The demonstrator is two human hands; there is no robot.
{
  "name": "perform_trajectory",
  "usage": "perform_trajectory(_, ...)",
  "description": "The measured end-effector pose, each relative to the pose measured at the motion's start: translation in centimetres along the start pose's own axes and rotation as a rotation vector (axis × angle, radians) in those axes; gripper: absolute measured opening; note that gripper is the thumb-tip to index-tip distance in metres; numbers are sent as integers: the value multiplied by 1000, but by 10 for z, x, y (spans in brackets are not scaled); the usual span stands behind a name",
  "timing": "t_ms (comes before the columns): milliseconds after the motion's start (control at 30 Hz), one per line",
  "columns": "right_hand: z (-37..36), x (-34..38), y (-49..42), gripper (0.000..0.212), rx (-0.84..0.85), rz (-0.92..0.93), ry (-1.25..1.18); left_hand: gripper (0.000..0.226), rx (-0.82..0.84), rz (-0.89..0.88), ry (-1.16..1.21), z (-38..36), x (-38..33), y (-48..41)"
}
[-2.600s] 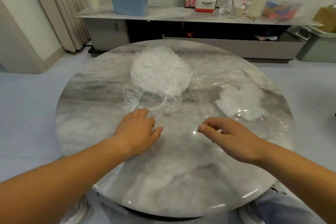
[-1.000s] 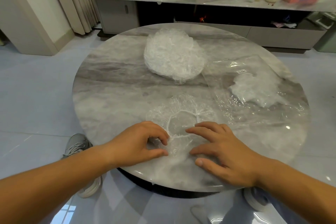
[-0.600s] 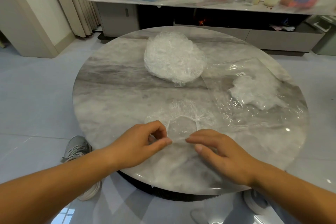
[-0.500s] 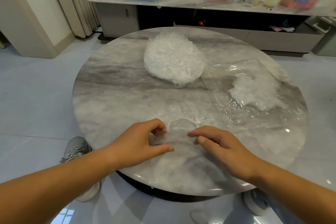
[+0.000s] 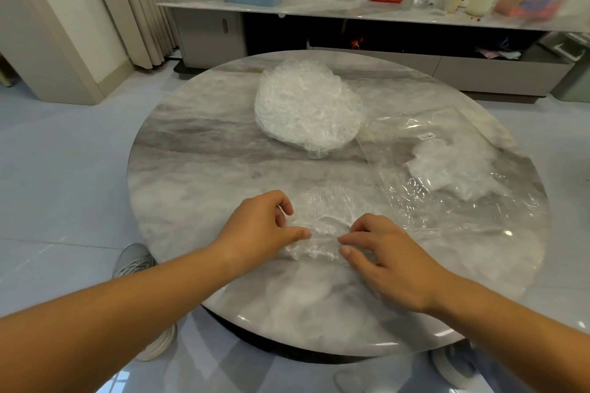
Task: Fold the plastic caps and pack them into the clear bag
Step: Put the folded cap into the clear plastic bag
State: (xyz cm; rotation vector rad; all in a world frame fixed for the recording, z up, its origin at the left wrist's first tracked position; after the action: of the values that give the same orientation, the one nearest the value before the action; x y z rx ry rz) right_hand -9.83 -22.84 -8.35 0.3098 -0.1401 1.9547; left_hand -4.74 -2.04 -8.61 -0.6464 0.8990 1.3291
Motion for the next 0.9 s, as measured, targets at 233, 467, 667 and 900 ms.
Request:
perform_trajectory(233,-7,-8,1,59,-8,-31,3,78,12,-60,-187,-6,2,-9)
perform_trajectory(467,-8,1,4,40,108,38,3,87,127,90,-170,-11,-1,-8)
perform_trajectory(667,16,3,-2,50,-77,16,-130,80,172,88,-267,-7,3,3)
perform_trajectory(900,10,-6,-31,38,90,-196,-462,77,145,60,-196,-7,6,6)
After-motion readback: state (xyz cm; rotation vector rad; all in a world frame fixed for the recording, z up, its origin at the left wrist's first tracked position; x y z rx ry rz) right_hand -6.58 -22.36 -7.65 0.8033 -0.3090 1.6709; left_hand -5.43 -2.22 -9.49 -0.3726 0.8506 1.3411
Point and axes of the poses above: each hand's wrist, its own y-axis away from the middle knuckle, its own z-axis out of the back of the hand, x = y × z, the point moved 6 cm from there along -y, towards the middle knuckle, and after that the axes turned 12 degrees about y, right-handed, at the moved point
